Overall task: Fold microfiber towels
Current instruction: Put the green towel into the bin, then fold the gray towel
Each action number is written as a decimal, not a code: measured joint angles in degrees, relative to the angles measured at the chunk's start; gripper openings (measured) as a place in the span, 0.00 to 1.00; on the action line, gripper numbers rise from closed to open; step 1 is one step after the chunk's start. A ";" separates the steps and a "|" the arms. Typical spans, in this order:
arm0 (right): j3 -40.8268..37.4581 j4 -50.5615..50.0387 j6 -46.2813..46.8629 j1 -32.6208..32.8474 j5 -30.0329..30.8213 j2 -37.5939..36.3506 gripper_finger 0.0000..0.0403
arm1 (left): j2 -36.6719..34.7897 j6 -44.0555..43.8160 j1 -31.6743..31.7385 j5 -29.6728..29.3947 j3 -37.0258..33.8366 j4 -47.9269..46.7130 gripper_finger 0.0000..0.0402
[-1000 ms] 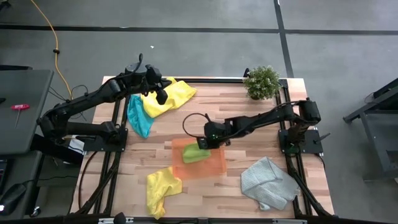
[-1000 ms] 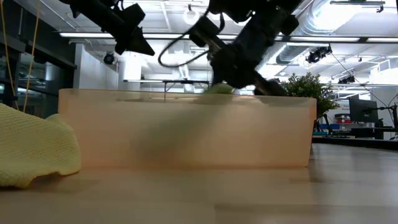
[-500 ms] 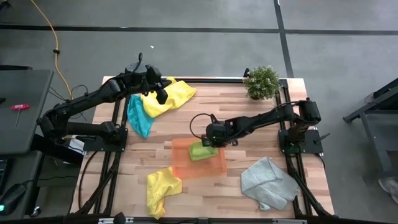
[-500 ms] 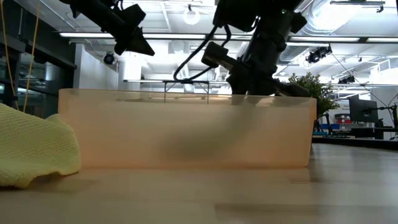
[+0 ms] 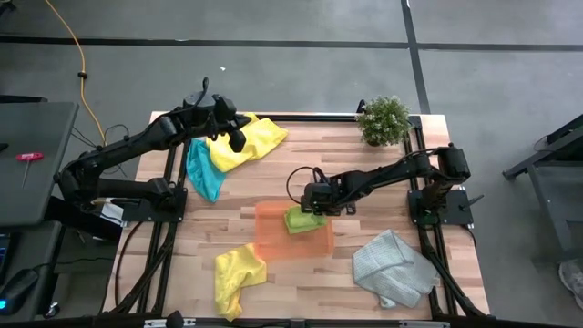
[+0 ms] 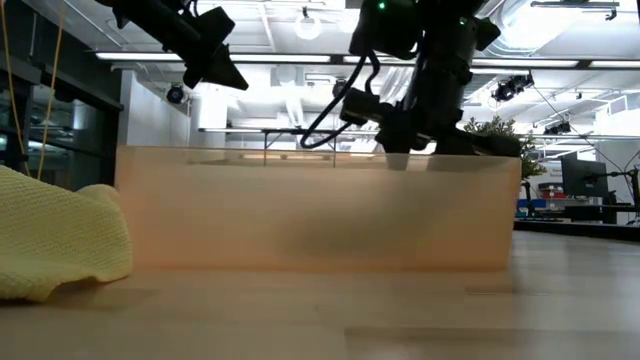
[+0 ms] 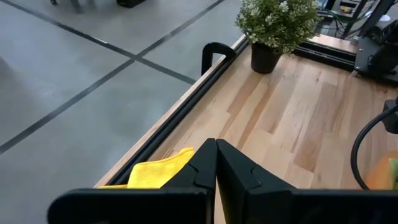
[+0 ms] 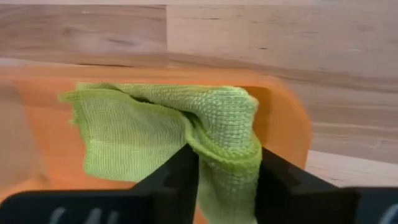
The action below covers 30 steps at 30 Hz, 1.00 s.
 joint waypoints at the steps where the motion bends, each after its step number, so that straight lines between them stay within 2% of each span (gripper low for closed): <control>1: 0.00 0.14 -0.12 0.00 0.04 -0.01 0.29 | 0.00 0.00 0.00 0.00 0.00 0.00 0.00; 6: 0.00 -0.43 -3.21 0.00 1.87 -1.40 0.39 | 0.71 -0.03 0.00 0.00 0.00 -0.25 0.00; 10: 0.00 -3.56 -4.61 -0.15 4.92 -4.29 0.43 | 1.43 -0.15 0.00 0.02 0.00 -0.44 0.00; 14: 0.00 -6.09 -7.07 -0.56 6.40 -7.18 0.43 | 1.60 -0.07 0.00 0.02 0.00 -0.35 0.00; 21: 0.00 -3.52 -17.49 -0.71 8.76 -9.93 0.43 | 1.62 -0.02 -0.08 2.50 0.00 0.50 0.00; 27: 0.02 0.51 -24.14 -2.11 7.49 -10.01 0.43 | 1.60 -0.03 -0.16 8.08 0.00 1.03 0.00; 30: 0.02 -0.02 -28.61 -2.58 5.87 -10.37 0.43 | 1.60 -0.42 -0.44 8.48 0.00 2.54 0.00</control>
